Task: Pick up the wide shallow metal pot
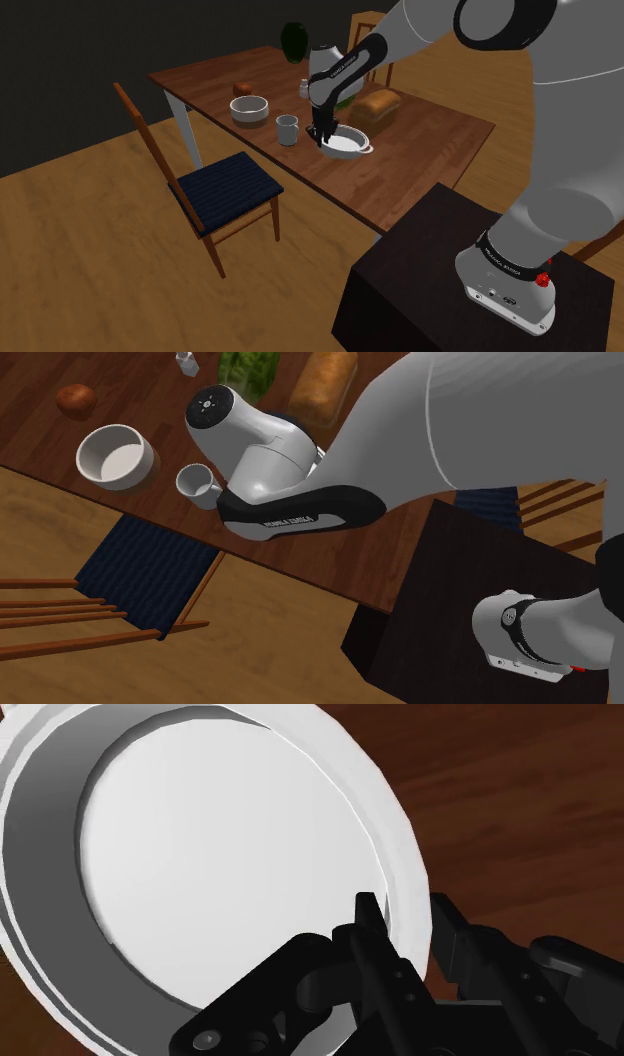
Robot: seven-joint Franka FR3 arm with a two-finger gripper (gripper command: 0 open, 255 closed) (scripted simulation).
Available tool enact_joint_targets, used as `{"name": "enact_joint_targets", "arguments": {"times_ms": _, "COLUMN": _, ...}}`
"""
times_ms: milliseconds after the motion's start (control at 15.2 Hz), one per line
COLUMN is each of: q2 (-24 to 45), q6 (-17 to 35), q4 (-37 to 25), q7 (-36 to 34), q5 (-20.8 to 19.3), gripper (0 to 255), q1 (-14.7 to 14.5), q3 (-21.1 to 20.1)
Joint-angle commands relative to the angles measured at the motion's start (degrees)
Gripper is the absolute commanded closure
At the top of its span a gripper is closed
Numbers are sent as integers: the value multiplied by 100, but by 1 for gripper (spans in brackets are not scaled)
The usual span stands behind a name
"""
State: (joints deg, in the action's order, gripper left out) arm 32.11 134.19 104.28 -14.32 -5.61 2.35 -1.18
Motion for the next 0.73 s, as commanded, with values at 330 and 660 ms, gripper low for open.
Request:
{"name": "enact_joint_targets", "arguments": {"times_ms": 330, "q2": -378, "q6": -399, "q4": -27, "q7": 38, "q5": 32, "gripper": 255, "q1": 8, "q3": -20}}
{"name": "enact_joint_targets", "arguments": {"times_ms": 660, "q2": -525, "q6": -582, "q4": -64, "q7": 55, "q5": 47, "gripper": 255, "q1": 11, "q3": -26}}
